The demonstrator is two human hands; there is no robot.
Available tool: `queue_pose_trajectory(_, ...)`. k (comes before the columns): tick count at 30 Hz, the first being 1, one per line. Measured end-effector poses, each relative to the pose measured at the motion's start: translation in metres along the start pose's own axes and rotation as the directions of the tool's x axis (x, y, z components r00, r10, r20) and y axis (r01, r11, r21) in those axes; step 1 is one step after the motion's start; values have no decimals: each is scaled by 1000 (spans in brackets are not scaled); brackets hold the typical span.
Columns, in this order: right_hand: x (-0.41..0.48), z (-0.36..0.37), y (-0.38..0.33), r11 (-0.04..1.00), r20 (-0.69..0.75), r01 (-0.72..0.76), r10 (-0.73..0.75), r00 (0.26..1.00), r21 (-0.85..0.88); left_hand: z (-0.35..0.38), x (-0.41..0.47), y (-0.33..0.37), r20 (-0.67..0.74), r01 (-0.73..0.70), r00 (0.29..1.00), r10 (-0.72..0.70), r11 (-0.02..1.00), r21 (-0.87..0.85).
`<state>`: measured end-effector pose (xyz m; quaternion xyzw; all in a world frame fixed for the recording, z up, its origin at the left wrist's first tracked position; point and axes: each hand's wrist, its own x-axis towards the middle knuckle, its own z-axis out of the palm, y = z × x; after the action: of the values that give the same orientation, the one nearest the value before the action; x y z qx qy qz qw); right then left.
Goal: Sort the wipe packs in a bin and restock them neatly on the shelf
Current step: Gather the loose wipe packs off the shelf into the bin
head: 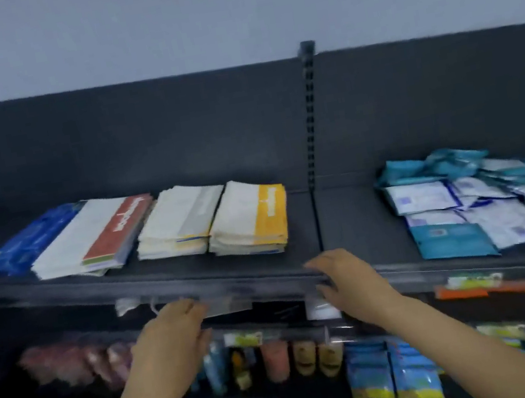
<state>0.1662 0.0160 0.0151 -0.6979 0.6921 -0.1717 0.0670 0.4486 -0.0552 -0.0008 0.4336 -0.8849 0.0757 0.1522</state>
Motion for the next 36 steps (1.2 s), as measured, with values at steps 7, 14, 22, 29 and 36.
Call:
queue_pose_trajectory(7,-76,-80,178,969,-117,-247,242,963,-24,30,106,192,-101,-255,964,245,960,-113)
queue_pose_trajectory(14,-117,-115,278,919,-151,-393,386,910,-21,63,172,290,-46,-364,931,361,919,-153)
queue_pose_trajectory(22,-80,-126,334,907,-202,-420,415,887,20,86,266,328,-53,-355,935,351,923,-151)
queue_pose_trajectory(29,30,-142,367,927,-250,-369,344,905,-62,115,361,326,-4,-324,946,325,941,-100)
queue_pose_trajectory(36,92,-122,402,920,-73,-356,349,934,-166,143,416,330,303,-224,904,302,938,-266)
